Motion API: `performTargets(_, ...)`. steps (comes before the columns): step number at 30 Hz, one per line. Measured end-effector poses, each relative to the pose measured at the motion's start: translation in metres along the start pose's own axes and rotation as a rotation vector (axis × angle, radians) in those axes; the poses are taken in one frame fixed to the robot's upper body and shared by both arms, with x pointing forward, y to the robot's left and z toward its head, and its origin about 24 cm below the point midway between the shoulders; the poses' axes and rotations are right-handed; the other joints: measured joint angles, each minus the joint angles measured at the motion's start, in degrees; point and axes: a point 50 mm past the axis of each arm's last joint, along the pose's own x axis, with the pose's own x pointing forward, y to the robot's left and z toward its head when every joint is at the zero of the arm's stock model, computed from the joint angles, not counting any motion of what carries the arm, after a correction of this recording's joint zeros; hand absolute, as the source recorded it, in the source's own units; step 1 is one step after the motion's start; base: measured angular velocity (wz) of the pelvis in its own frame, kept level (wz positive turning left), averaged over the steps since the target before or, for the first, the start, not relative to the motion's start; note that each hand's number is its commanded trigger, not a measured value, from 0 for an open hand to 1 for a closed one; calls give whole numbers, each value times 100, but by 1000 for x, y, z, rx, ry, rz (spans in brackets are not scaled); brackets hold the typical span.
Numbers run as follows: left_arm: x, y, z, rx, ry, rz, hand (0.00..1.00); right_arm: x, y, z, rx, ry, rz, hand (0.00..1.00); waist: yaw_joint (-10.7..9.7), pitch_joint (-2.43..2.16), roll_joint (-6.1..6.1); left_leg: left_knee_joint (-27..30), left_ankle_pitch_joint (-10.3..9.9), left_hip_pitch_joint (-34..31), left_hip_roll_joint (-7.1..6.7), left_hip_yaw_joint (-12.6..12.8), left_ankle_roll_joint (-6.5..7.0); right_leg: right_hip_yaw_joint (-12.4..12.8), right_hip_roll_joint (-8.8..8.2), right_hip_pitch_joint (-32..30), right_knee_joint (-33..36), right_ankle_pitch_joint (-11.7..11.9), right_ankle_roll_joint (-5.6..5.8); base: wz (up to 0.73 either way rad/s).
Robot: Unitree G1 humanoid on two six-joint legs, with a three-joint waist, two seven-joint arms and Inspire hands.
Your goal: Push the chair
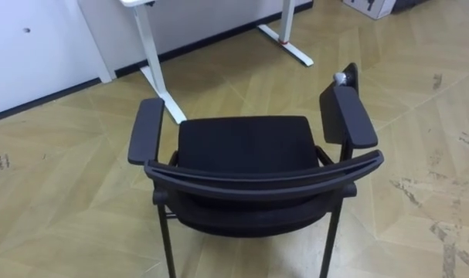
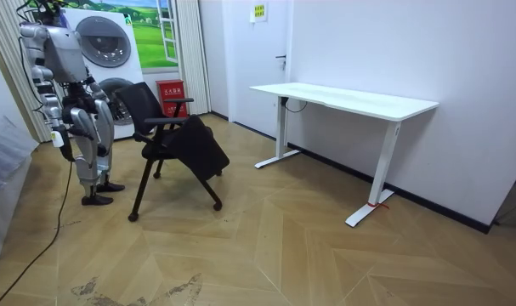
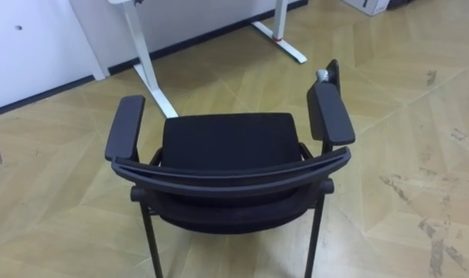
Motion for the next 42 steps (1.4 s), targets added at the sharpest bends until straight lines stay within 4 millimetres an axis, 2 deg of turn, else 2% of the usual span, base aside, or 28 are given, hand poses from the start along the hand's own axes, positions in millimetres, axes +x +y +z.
performTargets(1,2,1,9,-11,-20,19,0,0,-1,5,-9,-11,-4,0,-3,14,32,-1,-2,-8,-1,0,-1,-17,-1,-2,-3,0,0,3)
performTargets(5,5,8,39,-58,-103,71,0,0,-7,14,-28,-37,-20,0,-2,13,131,-2,-18,-13,2,-2,-1,-35,2,-15,-5,0,1,0)
performTargets(10,1,17,96,-70,-312,169,0,0,-13,21,-49,-55,-29,0,-1,13,255,-8,-20,-18,4,0,0,-38,7,-24,-15,0,0,-1)
performTargets(11,0,17,102,-75,-333,177,0,0,-14,21,-56,-56,-29,0,-15,16,283,-8,-20,-21,2,-1,0,-34,6,-27,-18,0,0,0)
performTargets(13,-9,17,128,-95,-444,198,0,0,-15,22,-42,-60,-33,0,10,28,306,-15,-28,-25,-1,-2,0,35,11,-39,-21,-2,-1,-5)
performTargets(15,-14,21,141,-66,-521,235,0,0,-14,24,-42,-65,-32,0,9,32,329,-18,-28,-24,-2,-1,0,56,12,-45,-22,-2,-1,-7)
performTargets(17,-20,25,154,-8,-605,274,0,0,-15,24,-58,-65,-35,0,-10,16,341,-17,-27,-20,-2,-1,0,26,11,-43,-22,-2,-1,-3)
performTargets(19,-34,28,175,80,-754,340,0,0,-17,21,-69,-58,-30,0,-1,-1,330,-12,-27,-19,-4,-1,0,14,9,-36,-13,-2,-1,3)
performTargets(25,-75,28,216,101,-1035,444,0,0,-16,24,-83,-64,-16,0,-32,-51,355,4,-27,-20,-3,-5,0,-3,6,-27,-11,-2,-1,1)
performTargets(30,-98,28,232,124,-1166,490,0,-1,-20,19,-77,-52,-25,0,-46,-51,357,35,-27,-8,1,-6,0,15,9,9,-15,-2,-2,0)
performTargets(37,-124,27,237,163,-1298,510,0,-1,-20,17,-84,-45,-19,0,-131,10,329,34,-28,-30,-4,-26,1,13,7,0,-27,-1,-1,0)
performTargets(42,-133,20,241,238,-1367,501,0,0,-12,25,-103,-69,27,0,-194,24,373,27,-28,-40,-6,-24,1,25,9,-15,-46,-1,-2,0)
